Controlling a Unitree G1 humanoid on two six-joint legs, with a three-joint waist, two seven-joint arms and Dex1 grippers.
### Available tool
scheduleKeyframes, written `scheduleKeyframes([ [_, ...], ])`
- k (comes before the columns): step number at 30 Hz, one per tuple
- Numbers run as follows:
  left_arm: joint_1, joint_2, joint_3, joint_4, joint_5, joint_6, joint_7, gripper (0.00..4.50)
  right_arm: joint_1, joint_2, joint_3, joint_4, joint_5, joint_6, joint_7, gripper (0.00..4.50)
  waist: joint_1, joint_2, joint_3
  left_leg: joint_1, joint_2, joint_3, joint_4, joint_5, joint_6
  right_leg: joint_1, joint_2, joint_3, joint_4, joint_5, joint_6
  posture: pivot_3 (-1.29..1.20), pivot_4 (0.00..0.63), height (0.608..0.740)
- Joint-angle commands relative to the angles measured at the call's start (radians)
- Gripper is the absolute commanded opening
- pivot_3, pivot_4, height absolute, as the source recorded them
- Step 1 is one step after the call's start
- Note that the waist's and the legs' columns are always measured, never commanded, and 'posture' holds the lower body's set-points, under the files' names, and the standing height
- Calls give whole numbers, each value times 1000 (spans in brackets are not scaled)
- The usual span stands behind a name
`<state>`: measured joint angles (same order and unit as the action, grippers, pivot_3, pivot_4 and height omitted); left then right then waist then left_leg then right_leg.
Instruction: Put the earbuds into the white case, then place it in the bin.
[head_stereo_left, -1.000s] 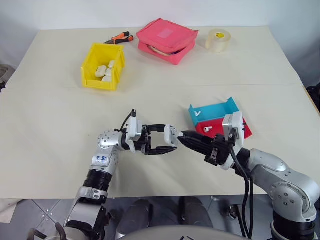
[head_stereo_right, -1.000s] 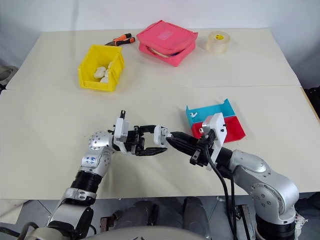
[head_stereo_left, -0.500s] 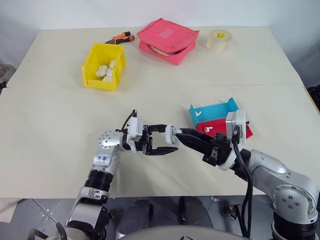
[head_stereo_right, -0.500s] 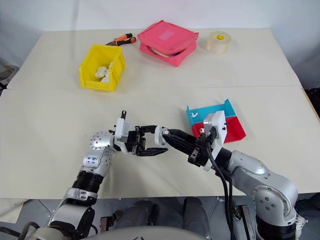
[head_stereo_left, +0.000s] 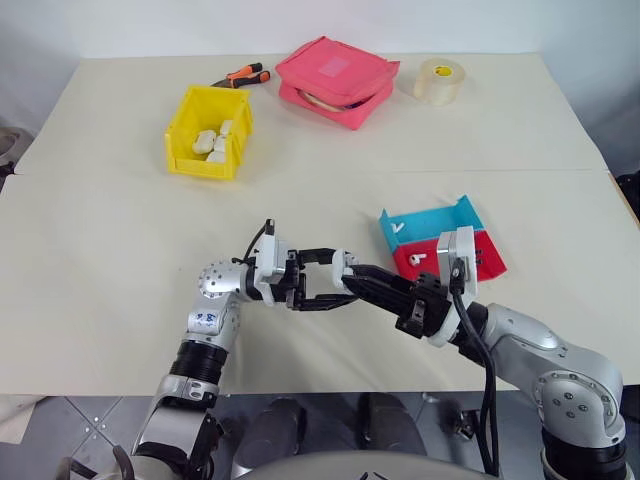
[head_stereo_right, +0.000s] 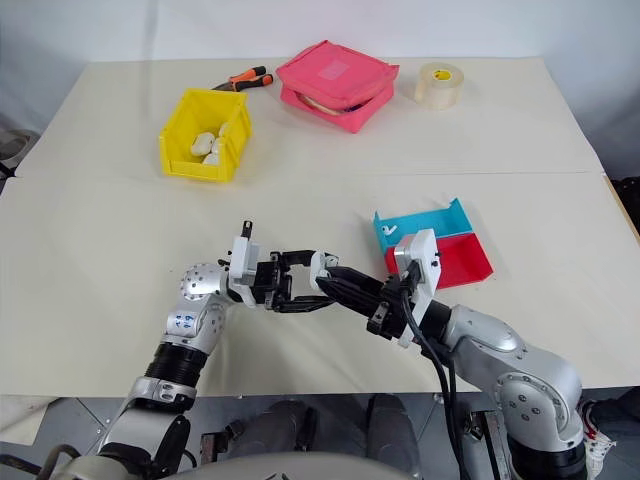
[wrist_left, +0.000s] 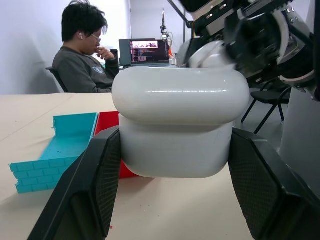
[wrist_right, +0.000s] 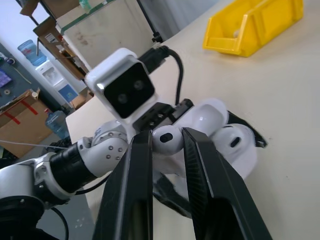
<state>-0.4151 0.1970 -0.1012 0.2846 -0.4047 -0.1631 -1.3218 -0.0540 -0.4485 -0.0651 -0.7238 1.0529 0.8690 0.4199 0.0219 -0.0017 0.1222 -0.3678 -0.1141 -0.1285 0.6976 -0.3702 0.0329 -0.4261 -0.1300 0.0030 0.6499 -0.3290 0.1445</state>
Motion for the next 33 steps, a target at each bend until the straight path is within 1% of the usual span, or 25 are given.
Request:
scheduleKeyframes([
  [1, 11, -5, -9, -41, -22, -2, -1, 2799, 2, -5, 18, 6, -11, -34, 23, 490, 0, 0, 0, 0, 0, 0, 0, 0, 0, 0, 0, 0, 0, 0, 0, 0, 150, 740],
  [9, 14, -4, -4, -62, -32, 0, -2, 2799, 21, -35, 33, 32, -50, -46, 37, 490, 1, 0, 0, 0, 1, 0, 0, 0, 0, 1, 1, 0, -4, 0, 1, 0, 150, 740],
  [19, -24, -11, 30, -10, -24, -43, 32, 2799, 59, -96, 30, 24, -51, -37, 39, 490, 2, 0, 2, 0, 1, 0, -1, 0, 0, 2, 1, 0, -5, 1, 1, 0, 150, 740],
  [29, -34, -35, 37, 4, -34, -70, 40, 2799, 13, -107, 70, 50, -93, -32, 10, 490, 2, -1, 5, 0, 1, 0, 0, 0, 0, 2, 1, 0, -6, 1, 2, 0, 150, 740],
  [33, -35, -45, 42, -4, -41, -67, 46, 2799, 19, -114, 80, 60, -110, -28, 3, 490, 4, -1, 5, 0, 2, 0, -1, 0, 0, 2, 1, 0, -6, 1, 2, 0, 150, 740],
])
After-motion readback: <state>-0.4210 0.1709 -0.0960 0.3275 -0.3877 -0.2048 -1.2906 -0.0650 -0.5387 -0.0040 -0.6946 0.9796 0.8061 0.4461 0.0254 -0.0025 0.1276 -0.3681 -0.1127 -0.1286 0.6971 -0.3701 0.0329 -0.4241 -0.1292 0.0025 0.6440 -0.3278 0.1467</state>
